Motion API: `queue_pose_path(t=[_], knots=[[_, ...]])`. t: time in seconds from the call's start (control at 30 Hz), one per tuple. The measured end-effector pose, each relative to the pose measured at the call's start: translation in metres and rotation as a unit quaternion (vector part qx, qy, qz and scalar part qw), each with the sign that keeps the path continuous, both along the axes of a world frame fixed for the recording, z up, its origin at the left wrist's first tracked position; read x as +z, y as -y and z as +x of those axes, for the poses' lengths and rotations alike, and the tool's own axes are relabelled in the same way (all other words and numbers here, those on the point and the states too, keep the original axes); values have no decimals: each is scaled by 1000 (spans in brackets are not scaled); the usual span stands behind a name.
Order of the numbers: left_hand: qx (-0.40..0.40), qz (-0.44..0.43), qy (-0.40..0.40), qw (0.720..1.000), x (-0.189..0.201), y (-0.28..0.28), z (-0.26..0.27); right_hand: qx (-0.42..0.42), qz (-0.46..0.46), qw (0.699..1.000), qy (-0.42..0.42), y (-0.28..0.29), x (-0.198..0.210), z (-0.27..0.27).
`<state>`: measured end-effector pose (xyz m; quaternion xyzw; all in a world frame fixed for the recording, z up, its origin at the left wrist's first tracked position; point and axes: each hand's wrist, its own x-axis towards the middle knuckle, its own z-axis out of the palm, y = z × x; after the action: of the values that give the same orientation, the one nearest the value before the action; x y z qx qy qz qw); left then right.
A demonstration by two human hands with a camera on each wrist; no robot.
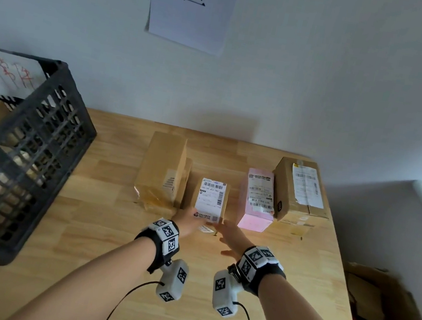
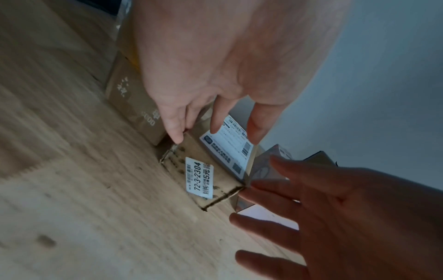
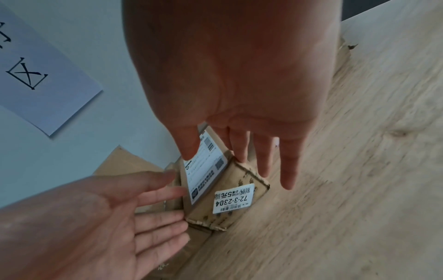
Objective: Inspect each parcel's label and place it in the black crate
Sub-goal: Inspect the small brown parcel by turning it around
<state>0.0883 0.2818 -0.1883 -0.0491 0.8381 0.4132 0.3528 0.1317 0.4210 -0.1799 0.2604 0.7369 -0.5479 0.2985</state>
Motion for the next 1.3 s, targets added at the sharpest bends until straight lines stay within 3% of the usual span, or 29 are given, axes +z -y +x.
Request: queue_pose_path(t=[0.17,0.23,0.47,0.6,0.8,0.9,1.3], knots=[[36,-9,71,997,-11,13,14,-12,32,999,34,-14,-2,10],[38,0,118,992,-10,19,23,20,66,996,52,-17,-3,15],[-51,-65,169,982,-23,48,61,141,88,981,105,-2,3,53],[-81,-92,153,981,-23,57,76,183,103,969,131,10,-8,65],[51,-36,150,987,-43,59,69,179,160,969,62,22,-23,53],[70,-17,151,986,-48,49,64,176,159,970,57,28,-28,48],[41,-29,137,989,-76,46,51,164,155,971,74,19,-71,35]])
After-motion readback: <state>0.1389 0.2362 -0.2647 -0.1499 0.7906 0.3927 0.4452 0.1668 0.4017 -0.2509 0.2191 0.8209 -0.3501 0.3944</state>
